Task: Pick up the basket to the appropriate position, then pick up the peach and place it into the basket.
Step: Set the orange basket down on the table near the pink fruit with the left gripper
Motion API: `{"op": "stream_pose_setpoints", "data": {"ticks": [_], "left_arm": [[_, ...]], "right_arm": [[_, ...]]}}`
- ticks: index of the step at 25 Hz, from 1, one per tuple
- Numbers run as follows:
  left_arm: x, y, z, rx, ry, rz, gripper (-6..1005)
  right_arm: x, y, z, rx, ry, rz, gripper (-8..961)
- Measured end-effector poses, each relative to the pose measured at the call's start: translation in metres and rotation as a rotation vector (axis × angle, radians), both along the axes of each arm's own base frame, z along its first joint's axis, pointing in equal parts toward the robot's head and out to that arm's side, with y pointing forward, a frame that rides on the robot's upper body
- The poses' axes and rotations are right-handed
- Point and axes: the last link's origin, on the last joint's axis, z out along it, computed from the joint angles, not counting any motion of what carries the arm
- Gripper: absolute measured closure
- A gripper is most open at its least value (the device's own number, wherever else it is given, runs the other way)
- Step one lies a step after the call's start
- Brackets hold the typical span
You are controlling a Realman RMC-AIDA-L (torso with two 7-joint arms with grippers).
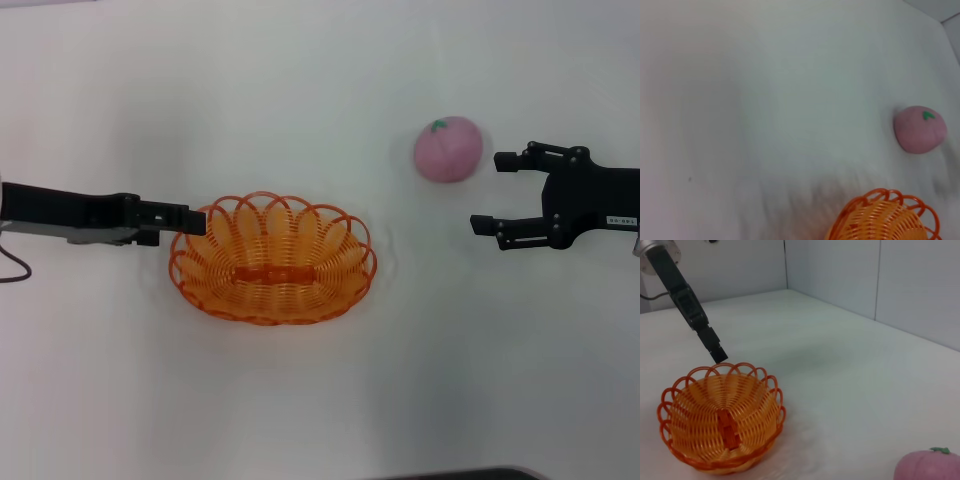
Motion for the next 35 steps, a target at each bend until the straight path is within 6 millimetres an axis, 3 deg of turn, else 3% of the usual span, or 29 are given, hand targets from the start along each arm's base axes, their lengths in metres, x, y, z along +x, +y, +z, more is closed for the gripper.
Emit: {"op": "stream_pose_setpoints", "data": {"ticks": [2, 9, 20, 27, 35], "left_arm": [[0.001, 0.0, 0.001, 0.001, -0.008, -0.016, 111], [0.006, 0.0, 0.014, 0.047, -0.105, -0.145, 113], [0.012, -0.014, 0.003, 0.025, -0.107, -0.493, 117], [0.01, -0.021, 0.005, 0.084, -0.112, -0.685, 120], [-0.001, -0.043, 0.002, 0.216, -0.113, -0.933, 125]], "right_arm": [[0.0, 0.0, 0.0, 0.0, 0.0, 0.001, 53], [0.0, 0.0, 0.0, 0.001, -0.001, 0.003, 54], [-0.002, 0.002, 0.0, 0.001, -0.001, 0.005, 55], [-0.003, 0.003, 0.0, 0.001, -0.002, 0.01, 56], [-0.003, 0.002, 0.0, -0.002, 0.003, 0.011, 57]]}}
